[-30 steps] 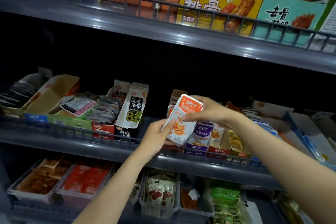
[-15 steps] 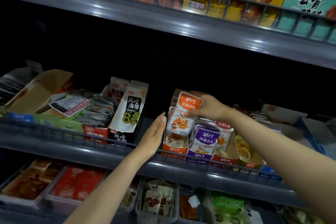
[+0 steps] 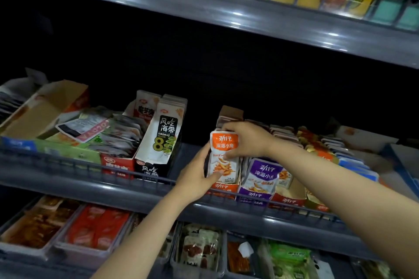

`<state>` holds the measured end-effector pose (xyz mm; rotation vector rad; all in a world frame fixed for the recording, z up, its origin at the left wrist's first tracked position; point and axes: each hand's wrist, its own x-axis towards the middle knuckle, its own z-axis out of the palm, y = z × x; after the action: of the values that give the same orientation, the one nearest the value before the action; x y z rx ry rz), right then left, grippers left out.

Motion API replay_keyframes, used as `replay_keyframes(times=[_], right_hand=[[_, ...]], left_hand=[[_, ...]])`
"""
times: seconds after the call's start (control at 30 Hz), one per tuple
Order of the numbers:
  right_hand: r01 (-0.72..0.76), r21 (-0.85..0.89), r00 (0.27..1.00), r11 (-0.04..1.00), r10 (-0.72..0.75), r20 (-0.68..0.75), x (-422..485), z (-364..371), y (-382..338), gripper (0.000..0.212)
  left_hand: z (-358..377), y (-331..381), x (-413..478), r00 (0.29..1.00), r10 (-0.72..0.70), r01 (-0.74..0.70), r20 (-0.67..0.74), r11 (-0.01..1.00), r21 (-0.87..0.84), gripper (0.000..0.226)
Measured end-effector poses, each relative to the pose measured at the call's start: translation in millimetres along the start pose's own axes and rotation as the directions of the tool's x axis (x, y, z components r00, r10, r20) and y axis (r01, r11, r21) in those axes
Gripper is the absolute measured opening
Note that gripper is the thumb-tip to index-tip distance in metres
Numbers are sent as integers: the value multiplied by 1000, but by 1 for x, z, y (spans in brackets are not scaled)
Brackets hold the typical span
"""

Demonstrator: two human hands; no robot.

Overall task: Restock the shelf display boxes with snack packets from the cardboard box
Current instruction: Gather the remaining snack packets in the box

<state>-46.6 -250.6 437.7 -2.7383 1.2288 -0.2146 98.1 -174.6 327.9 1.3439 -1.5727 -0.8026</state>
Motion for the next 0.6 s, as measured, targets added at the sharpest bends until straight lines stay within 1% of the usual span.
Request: replay_keyframes(times=[0.1, 0.17, 0.37, 0.5, 0.6], right_hand=[[22, -78, 1000, 997, -22, 2, 1, 1, -2, 48], [22, -94, 1000, 995, -22, 5, 1, 1, -1, 47], [7, 10, 999, 1000, -7, 47, -5, -7, 2, 55], [-3, 73, 998, 997, -2, 65, -6, -6, 6, 54], [-2, 80, 997, 997, -4, 72, -6, -4, 8, 54]], left_hand=[[0, 1, 0, 1000, 6, -6, -12, 1000, 17, 75], [0, 1, 0, 1000, 12, -11, -24, 999, 46, 72], [2, 4, -2, 999, 28, -22, -44, 990, 141, 70], [2, 4, -2, 999, 26, -22, -24, 986, 168, 75], [2, 5, -3, 1000, 18, -15, -11, 984, 176, 79]])
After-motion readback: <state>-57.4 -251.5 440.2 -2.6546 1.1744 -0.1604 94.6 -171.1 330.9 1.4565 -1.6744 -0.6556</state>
